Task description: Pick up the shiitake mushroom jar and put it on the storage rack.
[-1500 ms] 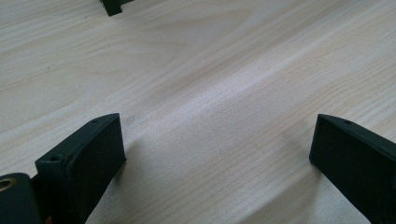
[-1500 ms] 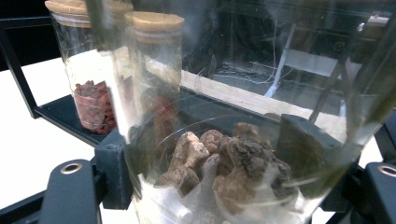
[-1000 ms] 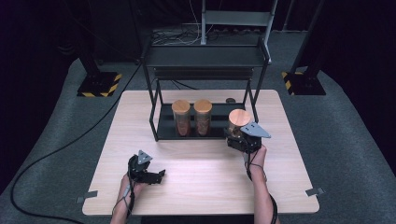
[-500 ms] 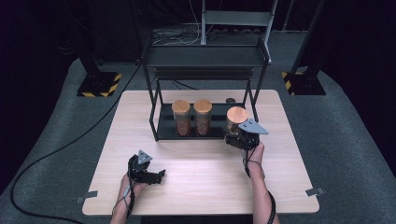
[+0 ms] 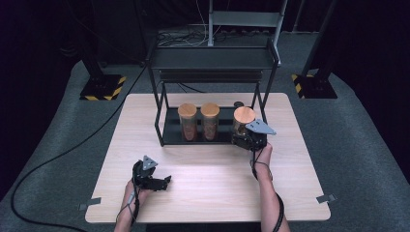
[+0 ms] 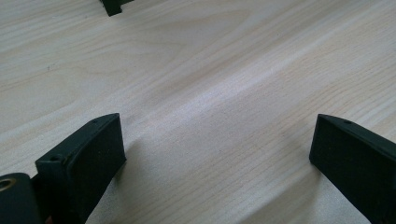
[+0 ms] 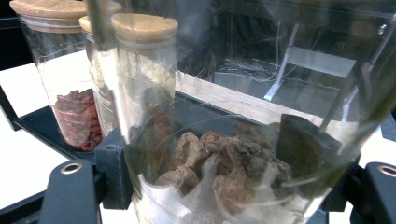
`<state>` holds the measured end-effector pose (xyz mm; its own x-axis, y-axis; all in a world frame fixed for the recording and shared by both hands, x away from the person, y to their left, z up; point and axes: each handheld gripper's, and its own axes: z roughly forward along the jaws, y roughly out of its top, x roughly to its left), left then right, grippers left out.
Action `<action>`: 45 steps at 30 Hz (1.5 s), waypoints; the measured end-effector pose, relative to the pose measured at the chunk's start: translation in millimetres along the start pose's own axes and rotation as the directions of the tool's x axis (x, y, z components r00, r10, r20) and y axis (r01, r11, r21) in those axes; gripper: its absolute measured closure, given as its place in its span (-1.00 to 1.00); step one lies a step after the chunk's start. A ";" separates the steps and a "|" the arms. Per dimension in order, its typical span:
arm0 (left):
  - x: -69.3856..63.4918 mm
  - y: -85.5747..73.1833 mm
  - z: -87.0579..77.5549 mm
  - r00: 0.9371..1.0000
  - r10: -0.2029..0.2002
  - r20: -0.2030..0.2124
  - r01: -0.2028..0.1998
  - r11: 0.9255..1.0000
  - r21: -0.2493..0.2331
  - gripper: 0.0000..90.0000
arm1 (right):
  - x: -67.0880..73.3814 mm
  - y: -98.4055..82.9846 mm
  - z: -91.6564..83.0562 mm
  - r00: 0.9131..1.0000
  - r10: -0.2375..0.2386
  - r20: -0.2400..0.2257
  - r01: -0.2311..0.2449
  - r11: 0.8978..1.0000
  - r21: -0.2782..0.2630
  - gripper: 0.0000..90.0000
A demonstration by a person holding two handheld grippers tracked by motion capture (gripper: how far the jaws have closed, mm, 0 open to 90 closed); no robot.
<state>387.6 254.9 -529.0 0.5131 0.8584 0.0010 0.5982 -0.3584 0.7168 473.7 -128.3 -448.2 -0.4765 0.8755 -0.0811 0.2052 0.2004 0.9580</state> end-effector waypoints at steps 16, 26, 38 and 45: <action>0.0 0.0 0.0 1.000 0.000 0.000 0.000 1.000 0.000 -0.94 | -1.4 1.7 12.5 1.000 0.002 0.007 -0.002 1.000 0.013 -0.45; 0.0 0.0 0.0 1.000 0.000 0.000 0.000 1.000 0.000 -0.94 | -2.3 -0.3 20.7 1.000 0.006 0.010 -0.007 1.000 0.025 -0.45; 0.0 0.0 0.0 1.000 0.000 0.000 0.000 1.000 0.000 -0.94 | -5.7 -1.4 30.0 1.000 0.013 0.025 -0.014 0.999 0.029 -0.45; 0.0 0.0 -0.1 1.000 0.001 0.000 -0.001 1.000 0.000 -0.94 | -4.5 -2.0 34.4 1.000 0.011 0.029 -0.012 1.000 0.025 -0.45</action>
<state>387.6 254.9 -529.0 0.5135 0.8581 0.0014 0.5978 -0.3588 0.7169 504.8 -117.5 -459.2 -0.4489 0.8901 -0.0787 0.2316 0.2010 0.9518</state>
